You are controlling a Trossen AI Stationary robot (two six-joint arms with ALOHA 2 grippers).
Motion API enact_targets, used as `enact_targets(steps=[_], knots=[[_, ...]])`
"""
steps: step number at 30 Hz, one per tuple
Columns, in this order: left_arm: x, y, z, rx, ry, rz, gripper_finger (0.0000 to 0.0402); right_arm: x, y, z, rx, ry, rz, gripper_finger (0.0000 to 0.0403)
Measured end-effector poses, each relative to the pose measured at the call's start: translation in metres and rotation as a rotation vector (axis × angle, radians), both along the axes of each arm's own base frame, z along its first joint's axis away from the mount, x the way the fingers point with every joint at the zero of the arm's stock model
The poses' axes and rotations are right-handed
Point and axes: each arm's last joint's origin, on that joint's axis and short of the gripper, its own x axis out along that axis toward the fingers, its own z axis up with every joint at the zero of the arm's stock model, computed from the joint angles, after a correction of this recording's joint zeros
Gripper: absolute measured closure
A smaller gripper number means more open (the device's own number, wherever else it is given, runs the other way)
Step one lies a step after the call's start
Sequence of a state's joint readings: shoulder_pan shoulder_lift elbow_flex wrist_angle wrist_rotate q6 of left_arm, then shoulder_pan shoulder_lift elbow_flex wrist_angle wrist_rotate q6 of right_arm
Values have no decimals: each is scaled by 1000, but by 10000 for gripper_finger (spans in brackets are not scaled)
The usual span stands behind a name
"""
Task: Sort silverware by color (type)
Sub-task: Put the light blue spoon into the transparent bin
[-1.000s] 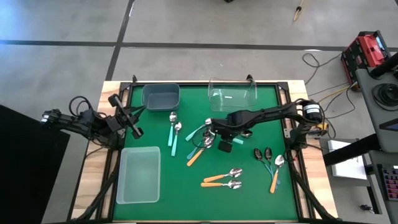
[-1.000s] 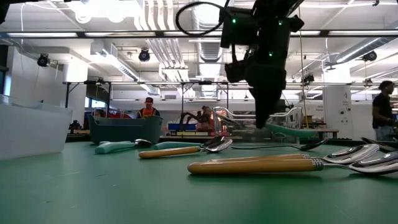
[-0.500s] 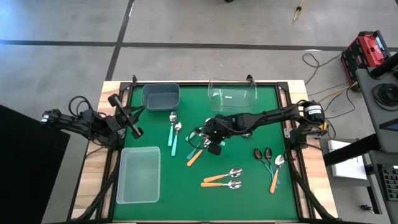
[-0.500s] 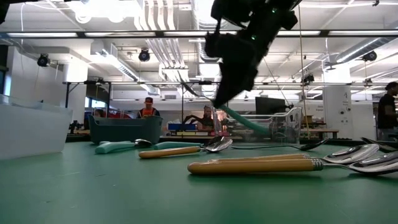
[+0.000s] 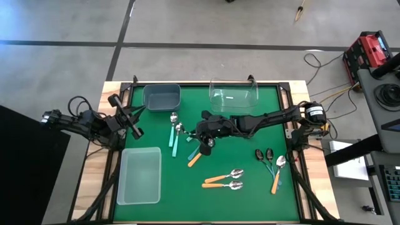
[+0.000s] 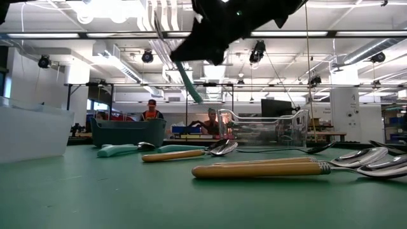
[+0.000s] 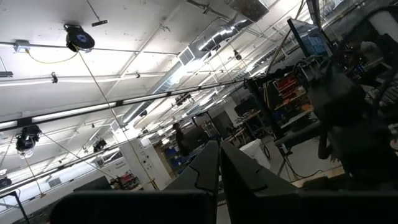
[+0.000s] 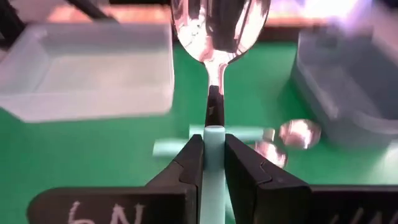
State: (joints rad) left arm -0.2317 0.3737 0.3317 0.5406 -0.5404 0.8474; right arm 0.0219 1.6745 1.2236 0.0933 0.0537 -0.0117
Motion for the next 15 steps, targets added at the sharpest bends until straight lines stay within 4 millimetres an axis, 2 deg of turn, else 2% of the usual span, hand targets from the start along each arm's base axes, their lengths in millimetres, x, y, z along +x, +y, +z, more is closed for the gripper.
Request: enact_targets(steps=[7, 10, 15], knots=[[0, 0, 0, 0, 0, -1, 401, 5, -12, 13, -199, -121, -71, 369], [0, 0, 0, 0, 0, -1, 401, 4, -25, 15, -236, -132, -121, 369], [0, 0, 0, 1, 1, -1, 401, 3, -55, 22, -268, -29, -215, 369]])
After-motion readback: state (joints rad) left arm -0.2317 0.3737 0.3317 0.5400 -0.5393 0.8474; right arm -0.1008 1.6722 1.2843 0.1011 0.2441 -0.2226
